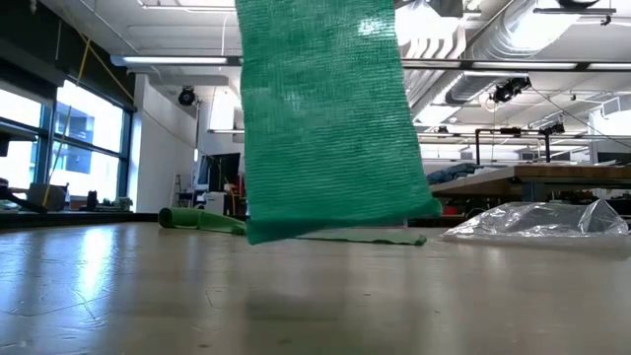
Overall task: Roll bandage
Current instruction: Roll the blue bandage
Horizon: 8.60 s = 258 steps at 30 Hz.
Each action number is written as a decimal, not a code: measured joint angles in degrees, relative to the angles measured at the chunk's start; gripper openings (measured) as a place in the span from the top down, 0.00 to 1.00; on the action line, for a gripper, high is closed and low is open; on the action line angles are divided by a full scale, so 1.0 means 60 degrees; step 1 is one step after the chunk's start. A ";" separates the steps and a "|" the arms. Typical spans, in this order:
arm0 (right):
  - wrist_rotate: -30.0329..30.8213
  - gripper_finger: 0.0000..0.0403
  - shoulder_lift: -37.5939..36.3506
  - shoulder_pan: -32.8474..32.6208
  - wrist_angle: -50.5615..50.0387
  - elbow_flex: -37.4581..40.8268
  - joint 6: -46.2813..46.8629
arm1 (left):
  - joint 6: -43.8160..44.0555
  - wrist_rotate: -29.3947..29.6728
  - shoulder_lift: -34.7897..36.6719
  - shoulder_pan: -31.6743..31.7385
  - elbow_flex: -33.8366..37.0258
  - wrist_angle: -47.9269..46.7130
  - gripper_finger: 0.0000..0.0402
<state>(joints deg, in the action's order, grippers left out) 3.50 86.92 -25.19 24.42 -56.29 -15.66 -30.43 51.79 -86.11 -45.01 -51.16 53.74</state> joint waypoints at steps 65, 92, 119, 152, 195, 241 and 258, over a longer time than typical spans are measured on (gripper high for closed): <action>-0.2225 1.00 0.3235 0.2637 0.0272 0.0015 0.3710 | 0.0783 0.6374 -0.1011 -0.0772 0.2093 0.0820 1.00; -0.3510 0.64 0.4340 0.1699 -0.1592 0.0018 -0.0376 | 0.5062 0.6375 -0.0980 0.0178 0.5472 0.0835 1.00; -0.3864 0.99 0.4603 0.2172 -0.1495 0.0015 -0.0583 | 0.5551 0.6371 -0.0980 0.1116 0.5472 0.0717 1.00; 0.1628 1.00 -0.2727 -0.0910 -0.1876 0.0015 -0.2214 | 0.7725 0.1686 -0.0990 0.1257 0.4312 -0.1968 1.00; 0.0940 1.00 0.2089 0.2682 -0.7116 -0.1406 0.1807 | 0.5377 -0.0132 -0.0990 -0.0467 0.1785 -0.1618 1.00; -0.3435 0.66 0.3858 0.2073 -0.3328 -0.1553 0.0792 | 1.1163 0.6105 -0.0987 0.0063 0.6050 -0.1930 1.00; -0.3708 0.67 0.7521 0.3020 -0.5775 -0.5608 -0.1082 | 1.1623 0.4890 -0.0987 0.0896 0.6277 -0.1844 1.00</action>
<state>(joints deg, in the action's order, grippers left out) -18.74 132.04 -7.07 -10.23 -89.94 -22.15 39.31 81.13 -92.03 -39.64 -13.50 42.68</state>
